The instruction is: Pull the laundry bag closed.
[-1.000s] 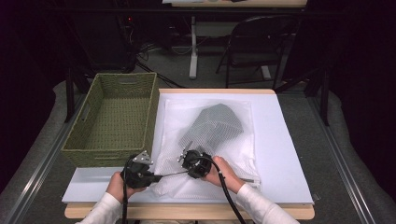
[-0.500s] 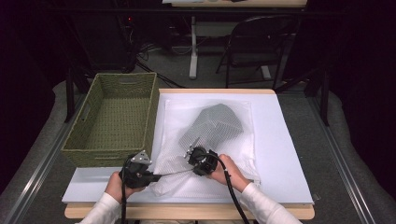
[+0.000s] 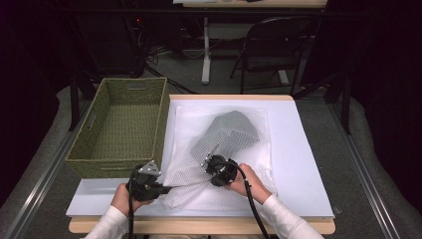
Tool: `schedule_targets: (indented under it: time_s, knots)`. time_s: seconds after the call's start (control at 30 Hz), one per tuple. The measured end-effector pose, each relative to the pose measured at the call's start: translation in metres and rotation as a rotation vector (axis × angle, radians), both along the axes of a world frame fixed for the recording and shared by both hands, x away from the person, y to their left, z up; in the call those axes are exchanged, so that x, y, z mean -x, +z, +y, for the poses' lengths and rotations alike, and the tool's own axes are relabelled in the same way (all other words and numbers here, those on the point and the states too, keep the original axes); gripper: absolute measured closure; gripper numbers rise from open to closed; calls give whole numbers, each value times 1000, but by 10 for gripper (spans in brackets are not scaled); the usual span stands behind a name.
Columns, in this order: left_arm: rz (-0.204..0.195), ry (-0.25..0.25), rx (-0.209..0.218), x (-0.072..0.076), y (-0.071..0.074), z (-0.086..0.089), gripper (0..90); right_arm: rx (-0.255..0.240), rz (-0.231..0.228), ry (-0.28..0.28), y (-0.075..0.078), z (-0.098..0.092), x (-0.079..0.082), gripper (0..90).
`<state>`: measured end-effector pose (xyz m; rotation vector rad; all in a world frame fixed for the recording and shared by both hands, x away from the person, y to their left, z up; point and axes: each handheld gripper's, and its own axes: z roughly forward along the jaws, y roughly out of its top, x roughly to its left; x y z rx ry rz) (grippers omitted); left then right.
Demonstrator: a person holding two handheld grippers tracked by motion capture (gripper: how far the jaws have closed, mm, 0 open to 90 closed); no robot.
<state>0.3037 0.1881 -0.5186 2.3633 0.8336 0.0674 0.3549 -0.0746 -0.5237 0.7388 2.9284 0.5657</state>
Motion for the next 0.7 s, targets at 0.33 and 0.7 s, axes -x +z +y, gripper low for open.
schedule_targets:
  time_s: [0.33, 0.7]
  knots:
    - [-1, 2, -1, 0, 1, 1, 873, 14, 7, -8, 2, -6, 1, 869]
    - [5, 6, 4, -1, 1, 1, 873, 32, 3, -34, 4, -18, 1, 868]
